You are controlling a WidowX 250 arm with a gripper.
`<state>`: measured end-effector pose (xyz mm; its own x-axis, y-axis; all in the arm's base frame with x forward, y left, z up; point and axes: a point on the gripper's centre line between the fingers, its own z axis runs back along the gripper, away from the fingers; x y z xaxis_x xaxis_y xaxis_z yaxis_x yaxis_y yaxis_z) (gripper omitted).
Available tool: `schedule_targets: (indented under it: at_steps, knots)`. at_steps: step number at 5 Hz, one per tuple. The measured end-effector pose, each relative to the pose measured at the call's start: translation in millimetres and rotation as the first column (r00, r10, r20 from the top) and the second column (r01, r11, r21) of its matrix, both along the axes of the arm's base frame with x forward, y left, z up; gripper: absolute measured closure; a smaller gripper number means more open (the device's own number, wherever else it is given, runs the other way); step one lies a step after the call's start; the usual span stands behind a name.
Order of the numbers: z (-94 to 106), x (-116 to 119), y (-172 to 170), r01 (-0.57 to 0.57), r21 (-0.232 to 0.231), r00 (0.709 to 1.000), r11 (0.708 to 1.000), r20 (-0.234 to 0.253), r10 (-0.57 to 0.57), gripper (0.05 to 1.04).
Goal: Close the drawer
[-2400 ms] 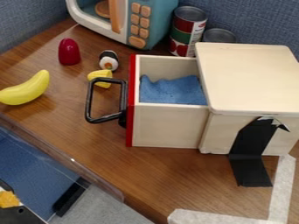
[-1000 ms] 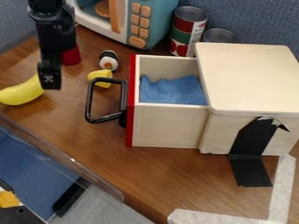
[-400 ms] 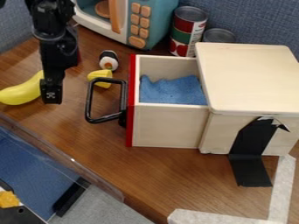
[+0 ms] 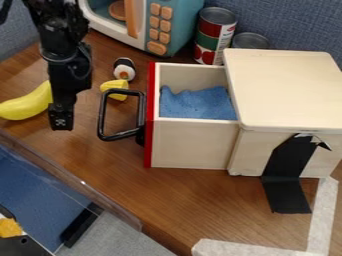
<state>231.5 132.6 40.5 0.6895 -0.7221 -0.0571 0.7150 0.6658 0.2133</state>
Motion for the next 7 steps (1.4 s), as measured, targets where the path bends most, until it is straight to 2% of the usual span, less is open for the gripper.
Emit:
schedule_targets:
  at_steps: [1,2,3,4,5,6,7]
  knots:
    - [2.3,7,-11,-0.014,-0.007,1.000,1.000,-0.001,0.014,0.084]
    - [4.9,21,-23,-0.042,-0.037,0.999,0.998,-0.024,0.041,0.084]
    - [2.1,31,-29,-0.059,-0.029,0.998,0.998,-0.023,0.058,0.084]
    - [-11.9,33,-33,-0.054,0.016,0.998,0.998,-0.013,0.054,0.084]
    - [-21.2,34,-38,-0.045,0.031,0.999,0.998,-0.016,0.046,0.084]
    - [-20.7,33,-51,-0.054,0.002,0.998,0.999,-0.042,0.054,0.084]
    - [-5.4,41,-65,-0.074,-0.046,0.996,0.996,-0.046,0.072,0.084]
